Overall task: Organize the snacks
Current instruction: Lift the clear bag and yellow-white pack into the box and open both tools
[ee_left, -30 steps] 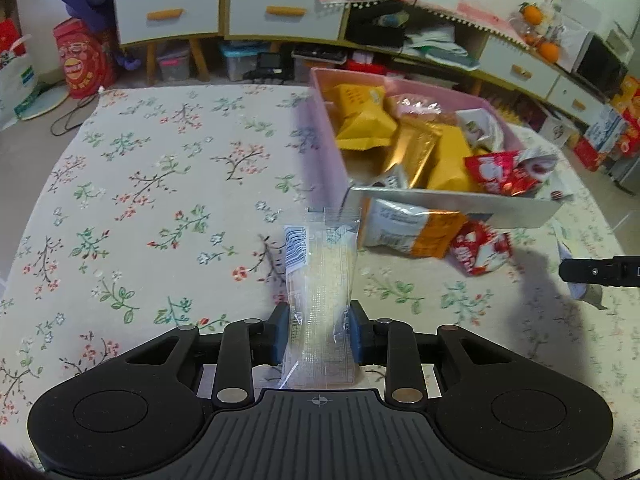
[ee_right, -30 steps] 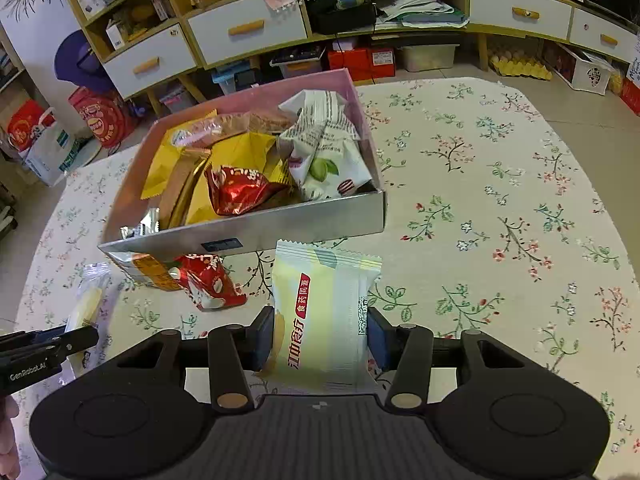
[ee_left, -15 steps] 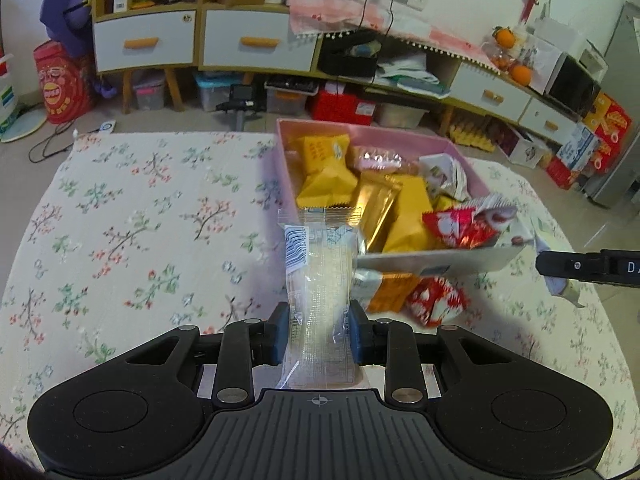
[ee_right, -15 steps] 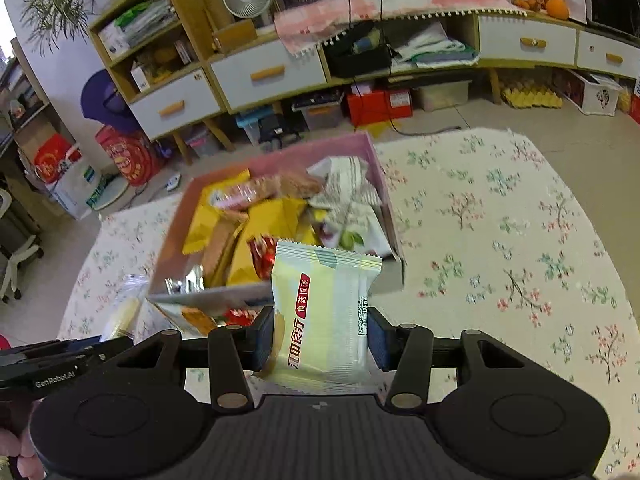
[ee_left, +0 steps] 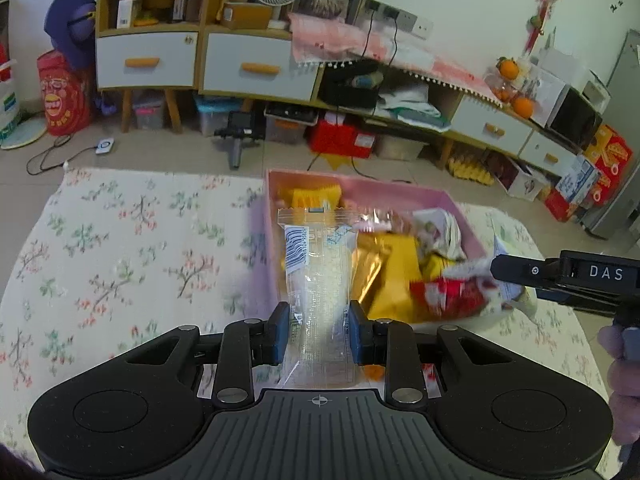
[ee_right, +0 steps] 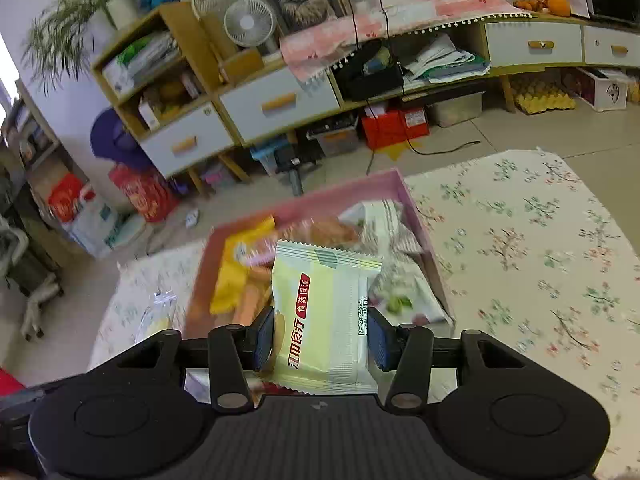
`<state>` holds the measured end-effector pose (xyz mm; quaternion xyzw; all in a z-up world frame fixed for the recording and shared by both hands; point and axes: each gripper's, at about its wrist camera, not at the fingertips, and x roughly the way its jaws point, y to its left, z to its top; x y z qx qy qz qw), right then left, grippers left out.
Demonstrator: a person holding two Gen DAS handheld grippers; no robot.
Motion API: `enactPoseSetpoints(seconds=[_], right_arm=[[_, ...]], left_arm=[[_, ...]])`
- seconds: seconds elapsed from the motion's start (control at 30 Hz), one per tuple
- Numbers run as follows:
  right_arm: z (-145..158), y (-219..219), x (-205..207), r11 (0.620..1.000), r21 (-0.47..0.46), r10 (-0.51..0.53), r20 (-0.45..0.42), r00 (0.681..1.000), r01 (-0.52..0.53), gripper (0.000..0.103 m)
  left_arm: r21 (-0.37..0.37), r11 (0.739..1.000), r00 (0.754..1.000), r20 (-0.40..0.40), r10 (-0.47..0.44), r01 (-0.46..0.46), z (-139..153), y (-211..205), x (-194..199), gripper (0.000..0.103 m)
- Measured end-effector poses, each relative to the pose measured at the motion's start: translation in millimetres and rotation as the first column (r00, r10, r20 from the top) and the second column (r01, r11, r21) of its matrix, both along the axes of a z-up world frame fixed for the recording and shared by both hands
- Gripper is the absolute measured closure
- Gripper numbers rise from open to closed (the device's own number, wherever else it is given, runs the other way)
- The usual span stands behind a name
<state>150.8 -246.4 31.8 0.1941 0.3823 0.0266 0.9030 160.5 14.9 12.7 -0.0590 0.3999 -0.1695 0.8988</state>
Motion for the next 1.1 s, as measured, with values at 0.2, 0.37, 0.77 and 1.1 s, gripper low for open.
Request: enactPoseSetpoints(seconds=[0.2, 0.37, 0.77, 1.1], right_arm=[[-9, -17, 12, 0.994, 0.103, -0.043, 0.069, 0.997, 0.036, 0.081], [-18, -29, 19, 0.988, 0.135, -0.087, 0.089, 0.992, 0.075, 0.081], [-28, -35, 29, 0.982, 0.152, -0.124, 0.105, 0.987, 0.108, 0.081], [-28, -29, 31, 0.988, 0.117, -0.114, 0.129, 0.985, 0.100, 0.080]], left_arm=[[-0.041, 0.999, 1.000, -0.023, -0.021, 0.020, -8, -23, 27, 0.076], [-0.065, 0.996, 0.997, -0.047, -0.069, 0.066, -20, -49, 42, 0.076], [-0.035, 0.997, 0.994, -0.077, -0.072, 0.070, -40, -74, 62, 0.076], [0.000, 1.000, 1.000, -0.005, -0.007, 0.007, -40, -71, 77, 0.076]])
